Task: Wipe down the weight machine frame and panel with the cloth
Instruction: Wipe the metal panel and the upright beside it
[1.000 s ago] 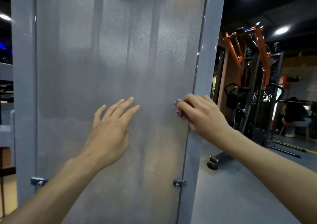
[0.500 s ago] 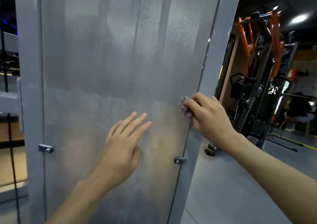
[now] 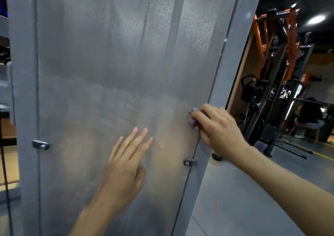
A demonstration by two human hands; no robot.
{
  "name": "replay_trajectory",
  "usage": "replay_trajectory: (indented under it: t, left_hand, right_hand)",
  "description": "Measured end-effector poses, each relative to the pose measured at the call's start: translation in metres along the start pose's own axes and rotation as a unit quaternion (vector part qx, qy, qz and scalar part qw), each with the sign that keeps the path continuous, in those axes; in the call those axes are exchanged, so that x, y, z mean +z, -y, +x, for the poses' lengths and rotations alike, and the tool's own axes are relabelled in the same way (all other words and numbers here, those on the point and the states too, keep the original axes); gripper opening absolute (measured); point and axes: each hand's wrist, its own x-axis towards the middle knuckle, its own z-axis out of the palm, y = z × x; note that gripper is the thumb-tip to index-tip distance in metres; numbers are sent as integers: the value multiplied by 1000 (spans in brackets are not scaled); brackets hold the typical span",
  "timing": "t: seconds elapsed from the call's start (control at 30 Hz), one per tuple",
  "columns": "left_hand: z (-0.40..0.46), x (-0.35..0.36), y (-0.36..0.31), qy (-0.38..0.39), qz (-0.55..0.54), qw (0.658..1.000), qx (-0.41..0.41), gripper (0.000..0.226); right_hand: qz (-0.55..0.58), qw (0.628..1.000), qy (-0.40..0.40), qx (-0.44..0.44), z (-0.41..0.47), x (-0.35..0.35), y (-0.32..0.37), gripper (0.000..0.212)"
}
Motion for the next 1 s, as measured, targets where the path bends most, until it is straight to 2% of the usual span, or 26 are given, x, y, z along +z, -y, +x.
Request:
replay_trajectory:
  t: [0.1,0.17,0.23,0.27,0.33,0.4,0.47,0.6,0.7,0.77,0.83,0.93,1.0]
  left_hand:
    - [-6,2,1,-10,7,1000,-2,69]
    - [-9,3,1,-11,18,1000,4,70]
    - [-10,5,2,-9,32,999,16,70]
    - [-9,6,3,-10,38,999,20,70]
    - [-6,7,6,-14,48,998,24,72]
    - [-5,7,7,-13,53,998,20,73]
    - [-5,7,8,-12,52,998,18,73]
    - [-10,6,8,-1,51,998,22,72]
    - [-13,7,9,8,48,999,23,71]
    - [-15,8,11,10,44,999,19,71]
    - [-17,8,13,7,41,999,13,71]
    - [-18,6,16,1,38,999,6,71]
    - [-18,6,17,-2,37,999,7,71]
  right_hand:
    - [31,997,33,-70,-34,22,33,7]
    - [34,989,59,-128,-44,27,40,24]
    - [12,984,59,-165,-30,19,31,29]
    - [4,987,44,-158,-18,14,23,25]
    - [1,997,-13,-77,9,-2,2,12]
    - [9,998,-59,26,25,-10,-8,17]
    - [25,997,-65,38,19,-1,5,14]
    - [31,992,21,-119,-32,30,48,9]
    - [-11,977,59,-207,-26,25,37,10]
    - [-25,983,14,-182,5,12,20,11]
    - [-43,993,-32,-105,33,-3,5,5]
    - [-14,998,-66,0,37,1,12,16]
    - [18,998,-50,-32,17,17,34,11]
